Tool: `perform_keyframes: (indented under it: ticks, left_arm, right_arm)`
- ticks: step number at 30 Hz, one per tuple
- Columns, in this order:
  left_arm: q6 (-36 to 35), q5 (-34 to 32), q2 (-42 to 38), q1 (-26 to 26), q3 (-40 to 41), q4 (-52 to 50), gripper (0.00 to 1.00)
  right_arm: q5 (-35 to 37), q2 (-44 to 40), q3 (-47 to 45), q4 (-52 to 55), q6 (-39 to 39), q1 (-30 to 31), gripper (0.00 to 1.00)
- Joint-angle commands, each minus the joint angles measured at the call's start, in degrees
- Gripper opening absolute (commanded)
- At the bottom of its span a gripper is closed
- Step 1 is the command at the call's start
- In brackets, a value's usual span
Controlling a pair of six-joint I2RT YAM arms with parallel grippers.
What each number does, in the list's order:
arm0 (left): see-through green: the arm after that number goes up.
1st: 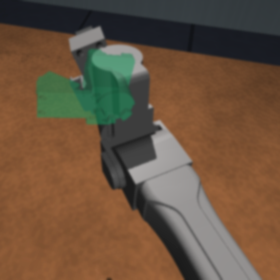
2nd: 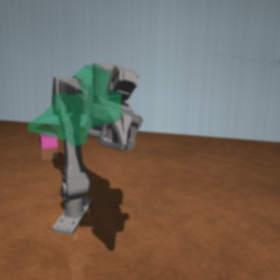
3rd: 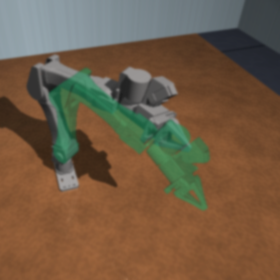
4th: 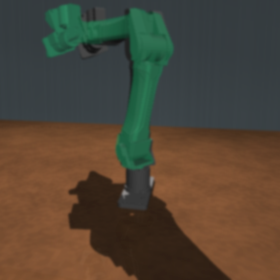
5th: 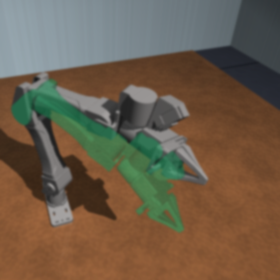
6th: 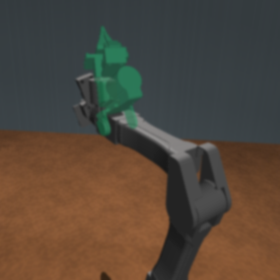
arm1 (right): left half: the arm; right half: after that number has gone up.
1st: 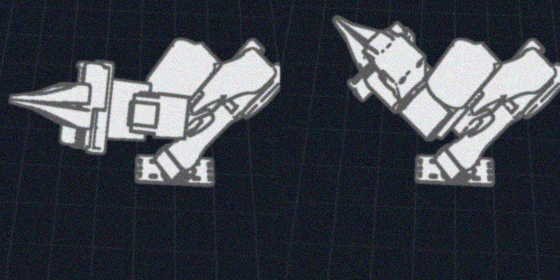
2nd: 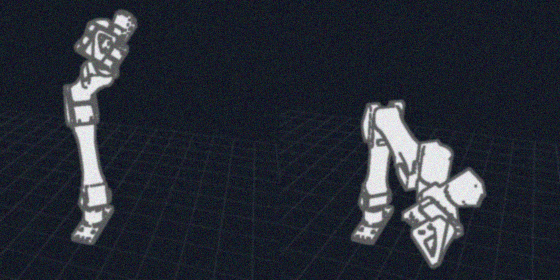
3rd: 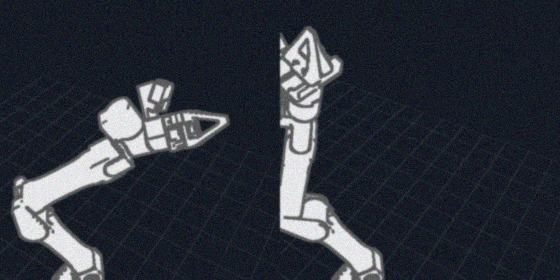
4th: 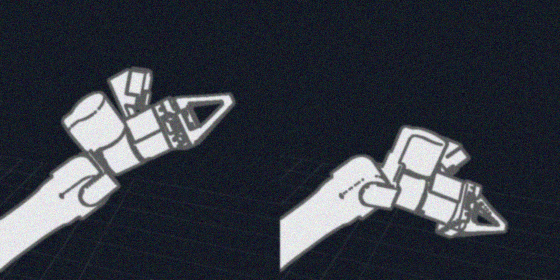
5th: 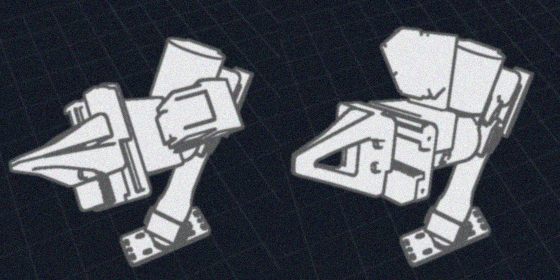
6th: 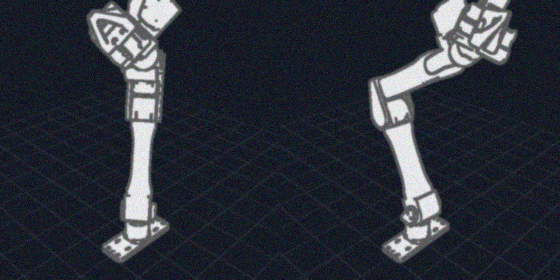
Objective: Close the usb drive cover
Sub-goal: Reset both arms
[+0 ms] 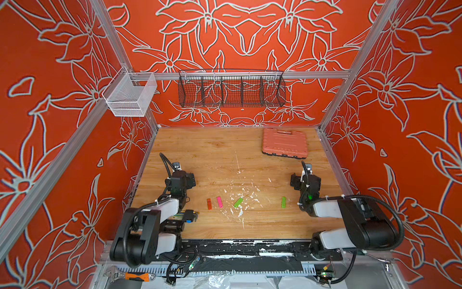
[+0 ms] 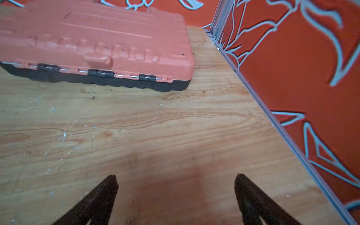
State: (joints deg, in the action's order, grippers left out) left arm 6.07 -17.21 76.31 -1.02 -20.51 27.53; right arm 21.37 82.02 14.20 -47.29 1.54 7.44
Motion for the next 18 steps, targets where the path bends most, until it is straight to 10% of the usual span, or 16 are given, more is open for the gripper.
perform_keyframes:
  ticks: [1,18]
  left_arm:
    - [-1.31,3.57,0.78,0.67,-1.13,4.05,0.97]
    - [-1.12,3.95,0.13,0.66,-2.16,1.03,0.97]
  right_arm:
    - [-1.74,-1.02,1.74,-3.60,-1.96,-0.28,0.97]
    - [-2.12,-0.54,2.85,-2.16,-1.63,-0.61,0.97]
